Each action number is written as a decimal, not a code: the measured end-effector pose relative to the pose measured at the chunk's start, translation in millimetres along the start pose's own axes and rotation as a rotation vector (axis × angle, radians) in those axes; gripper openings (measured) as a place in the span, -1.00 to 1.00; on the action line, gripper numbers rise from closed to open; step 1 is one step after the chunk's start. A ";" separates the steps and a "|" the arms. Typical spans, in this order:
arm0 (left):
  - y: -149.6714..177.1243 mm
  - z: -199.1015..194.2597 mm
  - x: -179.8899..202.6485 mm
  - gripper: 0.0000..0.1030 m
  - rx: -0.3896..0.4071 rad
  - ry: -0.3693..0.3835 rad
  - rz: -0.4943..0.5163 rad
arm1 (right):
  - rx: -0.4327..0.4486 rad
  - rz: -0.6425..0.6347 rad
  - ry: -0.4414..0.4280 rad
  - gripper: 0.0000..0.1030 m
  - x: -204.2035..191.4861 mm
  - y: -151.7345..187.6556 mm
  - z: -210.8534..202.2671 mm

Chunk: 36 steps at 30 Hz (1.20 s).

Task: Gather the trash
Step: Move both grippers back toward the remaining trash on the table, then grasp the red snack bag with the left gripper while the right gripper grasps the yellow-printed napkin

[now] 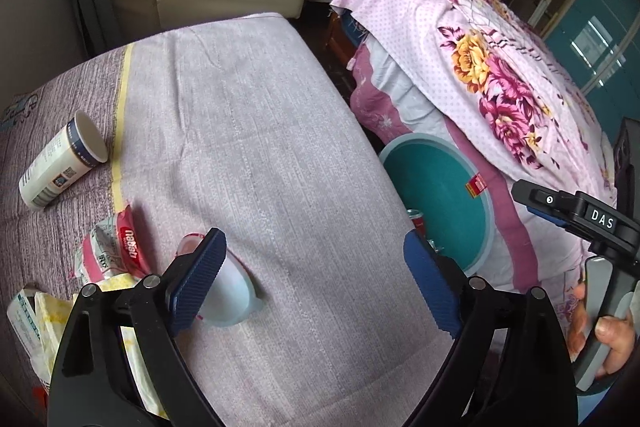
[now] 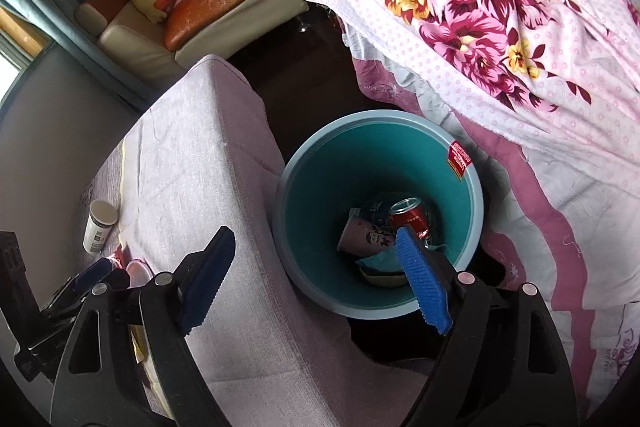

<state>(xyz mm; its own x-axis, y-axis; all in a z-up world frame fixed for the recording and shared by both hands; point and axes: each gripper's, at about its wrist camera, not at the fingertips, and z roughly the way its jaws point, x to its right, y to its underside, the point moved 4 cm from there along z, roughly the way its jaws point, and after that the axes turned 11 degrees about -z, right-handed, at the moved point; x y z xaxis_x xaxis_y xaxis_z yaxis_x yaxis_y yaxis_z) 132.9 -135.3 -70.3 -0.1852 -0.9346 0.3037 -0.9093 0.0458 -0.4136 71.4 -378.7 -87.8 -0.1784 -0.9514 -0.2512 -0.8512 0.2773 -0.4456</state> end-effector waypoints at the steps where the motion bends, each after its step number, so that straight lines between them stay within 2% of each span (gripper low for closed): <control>1: 1.2 -3.5 -4.1 0.77 0.004 -0.001 -0.005 | -0.001 -0.021 0.004 0.54 -6.0 0.6 -1.2; 5: 4.1 -18.5 -23.8 0.79 0.024 -0.007 -0.028 | -0.028 -0.104 0.008 0.54 -34.8 5.9 -2.6; 15: 10.3 -51.8 -97.9 0.81 0.074 -0.062 -0.130 | -0.122 -0.233 -0.076 0.54 -117.8 18.7 13.0; 22: 18.8 -66.0 -149.0 0.81 0.081 -0.099 -0.200 | -0.183 -0.305 -0.117 0.54 -172.4 27.7 29.2; 29: 29.6 -81.6 -188.7 0.81 0.091 -0.121 -0.248 | -0.210 -0.344 -0.122 0.54 -203.8 34.9 35.1; 36: 46.1 -101.0 -231.5 0.81 0.107 -0.154 -0.300 | -0.268 -0.372 -0.171 0.54 -235.7 56.2 44.7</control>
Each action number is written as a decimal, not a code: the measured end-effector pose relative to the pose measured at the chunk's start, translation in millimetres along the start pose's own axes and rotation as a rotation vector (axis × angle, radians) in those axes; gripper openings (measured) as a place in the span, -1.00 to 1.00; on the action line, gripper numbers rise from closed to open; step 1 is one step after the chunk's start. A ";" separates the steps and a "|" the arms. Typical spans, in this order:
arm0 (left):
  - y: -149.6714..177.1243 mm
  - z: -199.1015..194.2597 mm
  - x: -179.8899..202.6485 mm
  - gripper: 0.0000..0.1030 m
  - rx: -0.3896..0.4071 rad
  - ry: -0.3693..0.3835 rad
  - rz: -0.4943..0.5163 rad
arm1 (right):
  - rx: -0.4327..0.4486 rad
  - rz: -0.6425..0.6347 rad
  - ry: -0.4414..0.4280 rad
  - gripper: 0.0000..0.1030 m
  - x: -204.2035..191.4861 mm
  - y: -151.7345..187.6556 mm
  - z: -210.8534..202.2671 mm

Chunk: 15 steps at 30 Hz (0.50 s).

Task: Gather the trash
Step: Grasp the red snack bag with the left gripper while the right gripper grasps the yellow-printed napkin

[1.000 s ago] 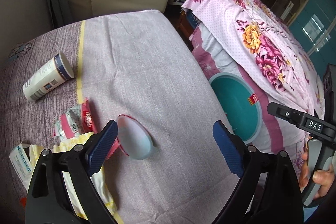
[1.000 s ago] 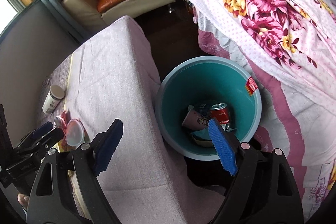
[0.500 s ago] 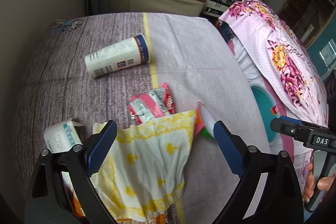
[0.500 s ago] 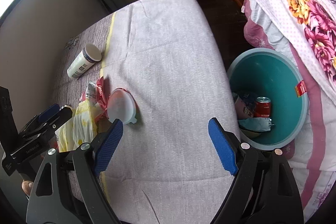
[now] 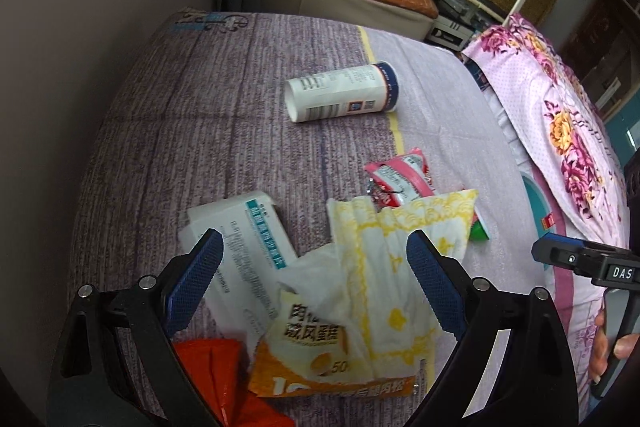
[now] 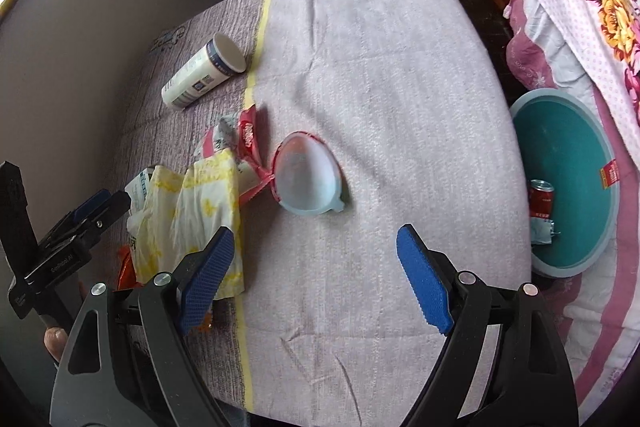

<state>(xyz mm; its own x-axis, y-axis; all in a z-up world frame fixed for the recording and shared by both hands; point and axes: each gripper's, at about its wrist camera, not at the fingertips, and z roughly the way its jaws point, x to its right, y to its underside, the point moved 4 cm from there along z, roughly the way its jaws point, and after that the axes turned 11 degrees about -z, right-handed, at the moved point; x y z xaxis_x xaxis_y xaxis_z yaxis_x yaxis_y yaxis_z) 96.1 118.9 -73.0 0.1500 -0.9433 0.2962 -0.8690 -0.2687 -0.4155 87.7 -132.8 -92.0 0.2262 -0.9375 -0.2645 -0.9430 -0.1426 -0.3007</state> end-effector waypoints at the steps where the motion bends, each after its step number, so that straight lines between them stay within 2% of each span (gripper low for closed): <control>1: 0.8 -2.0 -7.8 0.81 0.002 -0.004 -0.015 | -0.011 -0.010 -0.014 0.54 -8.4 0.5 5.2; 8: 11.9 -10.4 -59.9 0.81 -0.005 -0.028 -0.107 | -0.062 -0.085 -0.078 0.54 -66.2 -4.3 39.9; 15: 23.7 -15.4 -97.8 0.81 -0.020 -0.040 -0.166 | -0.098 -0.112 -0.077 0.54 -101.2 -12.2 74.6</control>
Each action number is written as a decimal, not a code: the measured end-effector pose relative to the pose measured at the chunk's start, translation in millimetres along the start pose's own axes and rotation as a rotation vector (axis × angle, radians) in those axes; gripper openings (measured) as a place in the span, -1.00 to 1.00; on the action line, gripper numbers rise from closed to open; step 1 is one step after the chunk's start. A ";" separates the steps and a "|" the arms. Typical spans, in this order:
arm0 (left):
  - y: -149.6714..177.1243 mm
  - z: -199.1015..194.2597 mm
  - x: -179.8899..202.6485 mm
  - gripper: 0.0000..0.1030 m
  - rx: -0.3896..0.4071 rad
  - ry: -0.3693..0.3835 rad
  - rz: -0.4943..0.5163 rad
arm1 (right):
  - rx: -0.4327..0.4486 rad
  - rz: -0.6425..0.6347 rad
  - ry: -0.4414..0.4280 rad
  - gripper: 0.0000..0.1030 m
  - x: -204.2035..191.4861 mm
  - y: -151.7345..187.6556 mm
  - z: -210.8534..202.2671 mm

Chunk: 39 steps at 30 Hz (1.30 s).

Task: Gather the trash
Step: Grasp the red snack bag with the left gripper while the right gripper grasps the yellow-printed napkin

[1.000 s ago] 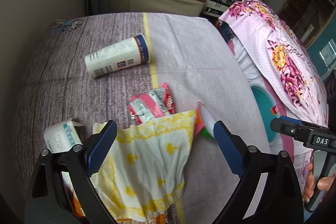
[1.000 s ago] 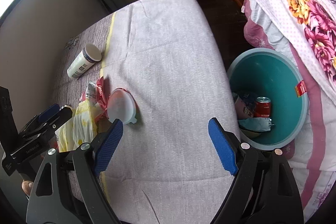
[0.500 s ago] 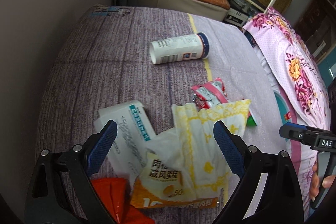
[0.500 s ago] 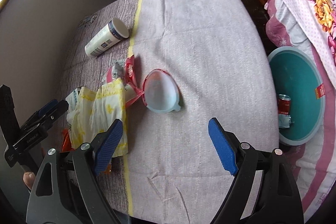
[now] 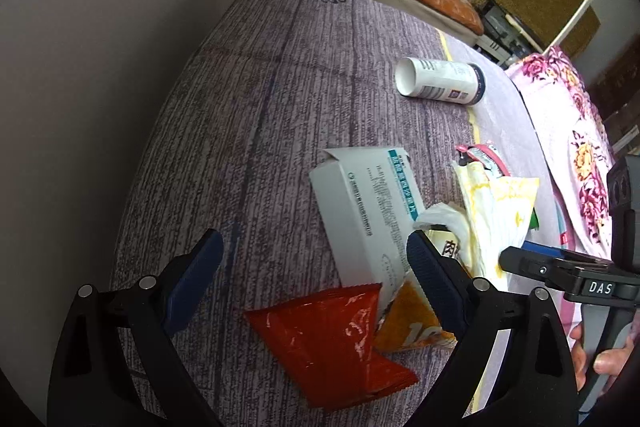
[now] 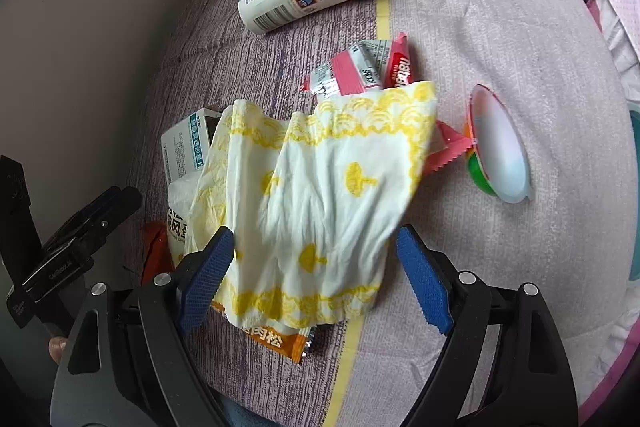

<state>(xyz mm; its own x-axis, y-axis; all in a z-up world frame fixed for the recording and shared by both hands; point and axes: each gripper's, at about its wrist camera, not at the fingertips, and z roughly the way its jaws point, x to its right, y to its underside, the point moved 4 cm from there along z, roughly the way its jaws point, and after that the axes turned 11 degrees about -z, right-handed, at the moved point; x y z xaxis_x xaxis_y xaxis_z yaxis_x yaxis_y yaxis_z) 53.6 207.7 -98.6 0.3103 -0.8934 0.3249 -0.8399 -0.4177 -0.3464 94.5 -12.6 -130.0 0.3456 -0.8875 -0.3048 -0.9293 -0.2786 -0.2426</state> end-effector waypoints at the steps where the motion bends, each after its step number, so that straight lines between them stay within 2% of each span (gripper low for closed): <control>1: -0.1 -0.7 -4.6 0.81 0.000 0.000 -0.010 | -0.003 -0.002 0.004 0.54 -2.2 -1.0 4.2; 5: 2.8 -0.3 -17.3 0.81 -0.014 0.008 -0.045 | -0.008 0.001 0.028 0.53 -5.7 -2.5 15.1; 6: 4.4 0.3 -18.5 0.81 -0.018 0.011 -0.049 | -0.011 -0.005 0.034 0.38 -6.1 -2.0 16.6; 7: 6.3 0.6 -18.9 0.81 -0.024 0.013 -0.050 | -0.013 -0.013 0.036 0.09 -7.8 -1.2 18.1; 10: 13.1 1.4 -16.9 0.81 -0.040 0.014 -0.040 | -0.019 -0.015 0.038 -0.30 -7.9 3.3 22.4; 18: 44.3 -9.4 -13.5 0.81 -0.067 0.009 -0.012 | 0.020 -0.003 0.011 -0.36 -1.3 17.2 0.8; 21: 57.5 -12.2 -13.7 0.81 -0.079 0.002 -0.006 | 0.004 0.023 -0.031 -0.27 1.0 23.4 -0.1; 22: 61.6 -12.6 -13.7 0.81 -0.083 0.000 -0.004 | 0.009 0.033 -0.030 -0.19 3.2 25.5 -1.4; 24: 68.5 -10.8 -13.4 0.81 -0.089 -0.013 0.003 | 0.024 0.027 -0.012 -0.19 4.9 28.3 -3.5; 26: 74.6 -7.2 -13.9 0.81 -0.093 -0.036 0.010 | 0.038 0.003 0.008 -0.34 4.7 33.6 -8.2; 27: 76.8 -5.0 -15.0 0.81 -0.098 -0.045 0.008 | 0.045 -0.006 0.017 -0.54 3.1 34.3 -9.8; 28: 78.6 -3.7 -15.8 0.81 -0.100 -0.048 0.004 | 0.050 -0.009 0.018 -0.65 1.9 35.5 -11.4; 32: 81.0 -2.2 -19.3 0.79 -0.084 -0.055 -0.014 | 0.071 -0.006 0.004 -0.66 6.4 41.9 -22.3; 33: 81.3 -1.9 -19.2 0.73 -0.080 -0.053 -0.015 | 0.079 -0.004 0.004 -0.66 7.3 42.7 -25.6; 35: 82.6 -0.4 -18.6 0.35 -0.081 -0.064 -0.008 | 0.092 -0.002 0.000 -0.66 12.7 48.1 -36.8; 36: 82.9 -1.5 -18.4 0.25 -0.068 -0.083 -0.001 | 0.102 -0.004 0.005 -0.67 14.0 49.7 -41.0; 37: 83.0 -2.7 -17.5 0.00 -0.063 -0.094 0.004 | 0.109 -0.006 0.009 -0.71 16.2 50.3 -42.5; 39: 83.2 -6.2 -17.7 -0.15 -0.060 -0.087 -0.006 | 0.119 0.002 -0.002 -0.71 19.8 55.2 -50.3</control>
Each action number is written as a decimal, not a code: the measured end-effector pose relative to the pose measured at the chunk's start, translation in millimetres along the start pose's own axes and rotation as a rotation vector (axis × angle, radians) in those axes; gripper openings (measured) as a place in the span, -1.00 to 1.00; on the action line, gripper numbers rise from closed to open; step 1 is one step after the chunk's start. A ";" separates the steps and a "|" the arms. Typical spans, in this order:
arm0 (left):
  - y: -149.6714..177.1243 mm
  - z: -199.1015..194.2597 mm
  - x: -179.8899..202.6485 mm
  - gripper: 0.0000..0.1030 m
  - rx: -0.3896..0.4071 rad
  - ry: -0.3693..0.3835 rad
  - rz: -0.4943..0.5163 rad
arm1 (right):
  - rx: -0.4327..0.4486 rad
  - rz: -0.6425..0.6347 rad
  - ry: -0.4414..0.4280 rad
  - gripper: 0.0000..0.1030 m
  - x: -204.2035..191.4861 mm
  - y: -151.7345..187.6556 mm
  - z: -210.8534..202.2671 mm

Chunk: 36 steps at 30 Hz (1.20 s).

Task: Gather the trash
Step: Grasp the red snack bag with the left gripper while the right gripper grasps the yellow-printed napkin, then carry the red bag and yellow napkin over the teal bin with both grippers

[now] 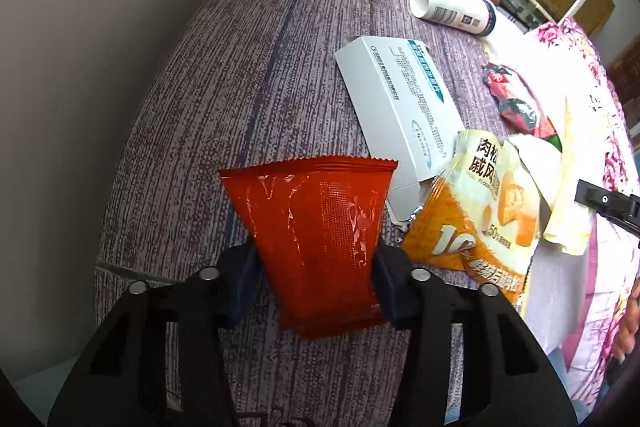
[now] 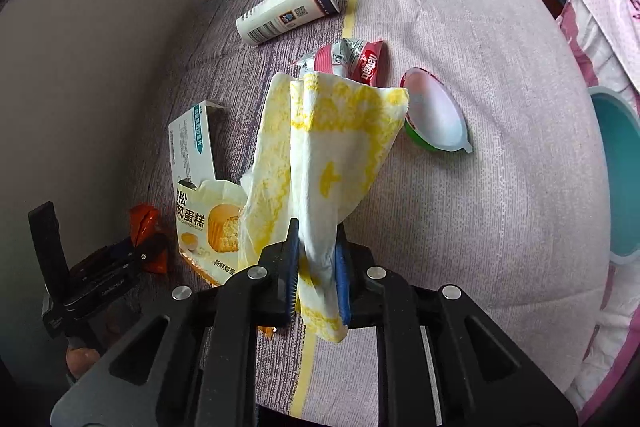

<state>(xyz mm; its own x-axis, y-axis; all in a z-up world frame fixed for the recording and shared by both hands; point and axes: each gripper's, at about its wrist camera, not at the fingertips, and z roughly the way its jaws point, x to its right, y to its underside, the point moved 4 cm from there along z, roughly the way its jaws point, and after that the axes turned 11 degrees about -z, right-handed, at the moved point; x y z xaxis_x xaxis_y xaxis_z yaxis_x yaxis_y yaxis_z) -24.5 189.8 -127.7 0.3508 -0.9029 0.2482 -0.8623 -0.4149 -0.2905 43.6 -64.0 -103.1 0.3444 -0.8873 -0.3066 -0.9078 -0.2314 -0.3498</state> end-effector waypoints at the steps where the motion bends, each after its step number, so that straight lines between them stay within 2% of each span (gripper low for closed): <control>1: -1.1 -0.9 0.4 -0.23 0.003 0.002 -0.005 | 0.001 0.009 -0.014 -0.71 2.8 1.9 -3.6; 3: -2.2 -4.2 1.1 -0.29 0.013 0.000 -0.004 | -0.020 0.023 -0.054 -0.58 7.7 6.8 -6.8; 5: -2.7 -8.5 3.3 -0.35 0.022 -0.001 -0.002 | -0.020 0.030 -0.035 -0.45 13.2 10.1 -8.8; 12: -7.4 -30.7 24.8 -0.39 0.061 0.043 0.045 | -0.036 0.070 -0.023 -0.37 25.1 23.2 -0.2; 15: -9.9 -44.0 37.5 -0.39 0.072 0.096 0.059 | -0.030 0.082 -0.020 0.10 33.3 24.2 -1.3; 20: -12.4 -55.4 77.6 -0.39 0.080 0.171 0.144 | -0.006 0.110 0.010 0.10 48.7 21.5 -1.8; 26: -6.8 -33.4 123.8 -0.39 0.031 0.207 0.247 | 0.018 0.099 0.049 0.10 51.6 16.7 -8.9; 30: -1.3 -13.2 134.6 -0.39 -0.011 0.200 0.273 | 0.017 0.059 0.030 0.13 41.3 11.4 -5.7; 35: 4.2 3.2 133.1 -0.39 -0.047 0.176 0.275 | -0.028 0.015 0.016 0.13 30.3 9.6 15.8; 36: 4.0 5.8 132.1 -0.39 -0.050 0.172 0.273 | -0.033 0.014 0.022 0.02 31.0 9.8 19.6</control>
<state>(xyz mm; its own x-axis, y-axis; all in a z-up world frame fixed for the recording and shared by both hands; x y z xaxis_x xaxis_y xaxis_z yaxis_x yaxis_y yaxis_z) 20.5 68.3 -101.4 0.0409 -0.9461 0.3213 -0.9345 -0.1500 -0.3228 50.1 -85.9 -133.3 0.3266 -0.8990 -0.2917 -0.9201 -0.2318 -0.3158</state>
